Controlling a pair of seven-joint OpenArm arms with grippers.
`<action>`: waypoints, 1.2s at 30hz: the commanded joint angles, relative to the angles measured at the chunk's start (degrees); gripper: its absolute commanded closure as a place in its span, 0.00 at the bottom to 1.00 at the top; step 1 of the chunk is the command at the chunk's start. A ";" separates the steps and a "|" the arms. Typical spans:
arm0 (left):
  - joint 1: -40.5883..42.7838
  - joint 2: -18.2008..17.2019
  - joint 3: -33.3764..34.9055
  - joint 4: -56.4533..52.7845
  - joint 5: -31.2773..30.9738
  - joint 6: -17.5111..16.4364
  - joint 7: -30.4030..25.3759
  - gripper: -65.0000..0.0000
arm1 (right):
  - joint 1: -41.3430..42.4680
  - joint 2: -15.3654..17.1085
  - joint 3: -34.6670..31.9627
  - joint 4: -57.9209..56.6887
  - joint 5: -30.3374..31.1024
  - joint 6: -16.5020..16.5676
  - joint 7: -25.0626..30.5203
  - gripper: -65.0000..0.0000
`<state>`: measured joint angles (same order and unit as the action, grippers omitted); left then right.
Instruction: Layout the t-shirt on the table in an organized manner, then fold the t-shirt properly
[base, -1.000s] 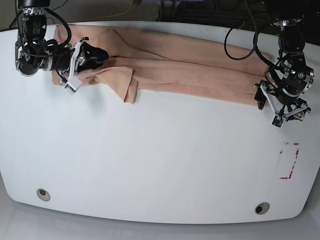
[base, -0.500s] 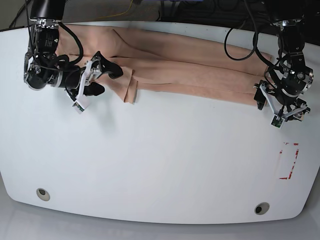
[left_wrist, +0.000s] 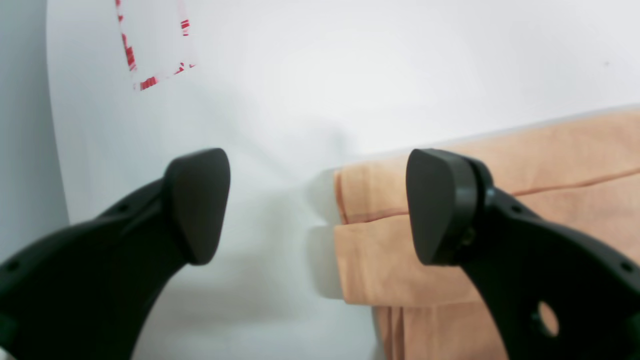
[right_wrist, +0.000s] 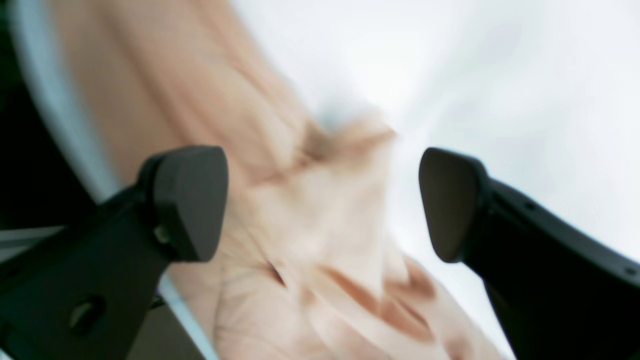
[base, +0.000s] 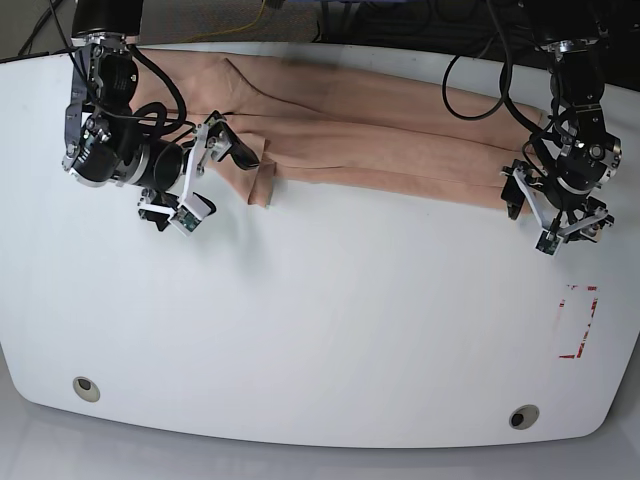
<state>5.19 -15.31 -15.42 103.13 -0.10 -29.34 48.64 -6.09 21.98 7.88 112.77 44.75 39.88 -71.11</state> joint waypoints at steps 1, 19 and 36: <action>-0.75 -0.65 -0.27 0.91 -0.30 0.46 -1.13 0.20 | -1.17 0.75 0.16 1.03 -1.19 0.12 4.43 0.12; -0.49 -0.65 -0.27 1.00 -0.03 0.82 -5.43 0.20 | -13.56 -3.74 -0.36 3.05 -30.99 0.12 29.49 0.12; -0.31 -0.91 -0.62 1.09 -0.03 0.73 -5.43 0.20 | -16.81 -3.65 -3.26 2.70 -32.40 0.12 32.47 0.12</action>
<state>5.65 -15.49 -15.75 103.13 0.12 -28.93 44.12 -23.75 17.91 4.43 114.65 11.94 40.10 -40.05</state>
